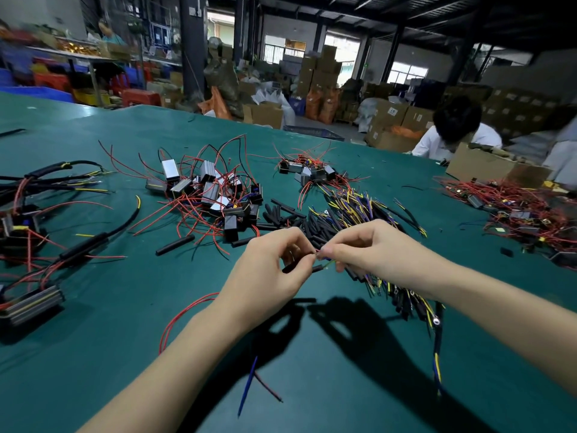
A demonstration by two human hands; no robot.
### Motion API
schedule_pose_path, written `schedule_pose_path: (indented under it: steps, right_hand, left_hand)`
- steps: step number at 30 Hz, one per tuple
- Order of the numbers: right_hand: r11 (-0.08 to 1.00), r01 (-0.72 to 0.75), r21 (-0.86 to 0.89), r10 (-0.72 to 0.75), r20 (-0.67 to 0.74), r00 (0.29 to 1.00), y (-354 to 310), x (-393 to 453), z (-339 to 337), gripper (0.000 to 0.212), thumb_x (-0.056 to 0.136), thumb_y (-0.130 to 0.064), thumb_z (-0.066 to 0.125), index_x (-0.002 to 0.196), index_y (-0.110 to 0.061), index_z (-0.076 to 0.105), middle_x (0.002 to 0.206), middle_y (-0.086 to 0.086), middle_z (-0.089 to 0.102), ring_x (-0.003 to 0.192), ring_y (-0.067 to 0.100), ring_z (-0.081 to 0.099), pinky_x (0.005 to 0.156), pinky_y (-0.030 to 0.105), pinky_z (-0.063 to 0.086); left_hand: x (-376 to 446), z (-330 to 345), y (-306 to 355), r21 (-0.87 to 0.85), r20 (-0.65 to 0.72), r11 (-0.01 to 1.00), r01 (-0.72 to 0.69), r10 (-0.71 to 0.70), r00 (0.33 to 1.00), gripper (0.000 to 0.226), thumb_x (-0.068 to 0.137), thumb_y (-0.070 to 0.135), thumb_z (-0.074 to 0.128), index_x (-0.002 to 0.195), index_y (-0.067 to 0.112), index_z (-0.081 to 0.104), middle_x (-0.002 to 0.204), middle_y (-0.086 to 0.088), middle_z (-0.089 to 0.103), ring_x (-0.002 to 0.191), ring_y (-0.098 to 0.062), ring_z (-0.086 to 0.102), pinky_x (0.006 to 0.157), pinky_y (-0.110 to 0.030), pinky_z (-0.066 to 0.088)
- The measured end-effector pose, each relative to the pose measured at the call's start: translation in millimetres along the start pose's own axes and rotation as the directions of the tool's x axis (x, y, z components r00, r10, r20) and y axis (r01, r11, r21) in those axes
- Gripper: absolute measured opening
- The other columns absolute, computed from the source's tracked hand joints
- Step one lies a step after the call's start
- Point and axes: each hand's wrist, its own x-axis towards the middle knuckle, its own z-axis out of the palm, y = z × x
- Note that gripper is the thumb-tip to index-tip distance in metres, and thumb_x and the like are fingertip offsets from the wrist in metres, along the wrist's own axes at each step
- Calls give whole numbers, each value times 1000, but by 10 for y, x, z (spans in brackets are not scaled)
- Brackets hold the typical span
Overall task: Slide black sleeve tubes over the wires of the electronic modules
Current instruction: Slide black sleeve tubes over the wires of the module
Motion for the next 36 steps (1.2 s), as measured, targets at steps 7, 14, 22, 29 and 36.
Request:
schedule_pose_path:
  steps: [7,14,22,29,36]
  right_hand:
    - [982,108,-157,-121,-81,989,18,25,44,9,87,-16,68,81,-15,74,44,-17,53,42,-2,44,46,8,32]
    - [29,409,-912,-774,238,586,112,43,-27,15,89,-12,59,81,-15,71,76,-3,64,65,20,56,61,32,36]
    - [817,190,-545,-326,-164,931,18,5,97,36,94,-38,55,70,-15,70,53,-10,60,55,8,50,72,28,32]
    - [980,-5,-199,-22,-134,991,-86,48,-2,35,91,-35,61,64,-13,70,33,-13,40,33,5,28,36,14,21]
    - [973,-204,-104,195,-90,977,-41,84,39,42,90,-50,55,72,-20,78,48,-12,55,57,16,41,60,27,35]
  left_hand:
    - [-8,-18,-7,2,37,1000,17,-17,999,10,85,10,65,77,16,68,67,10,62,60,0,52,57,-8,33]
    - [61,-63,36,-414,275,802,431,-342,899,20,88,2,59,71,12,65,59,2,58,53,-8,50,52,-14,39]
    - [70,-52,-1,-404,106,856,323,-307,946,14,87,9,64,76,18,65,67,4,62,62,-10,53,61,-20,43]
    - [25,-24,-7,-111,-47,989,98,-104,993,14,79,5,70,74,17,65,67,9,62,62,-1,53,58,-8,36]
    - [32,-22,-30,-63,-93,995,83,-88,992,15,77,5,72,74,18,64,68,9,63,64,-1,54,59,-7,36]
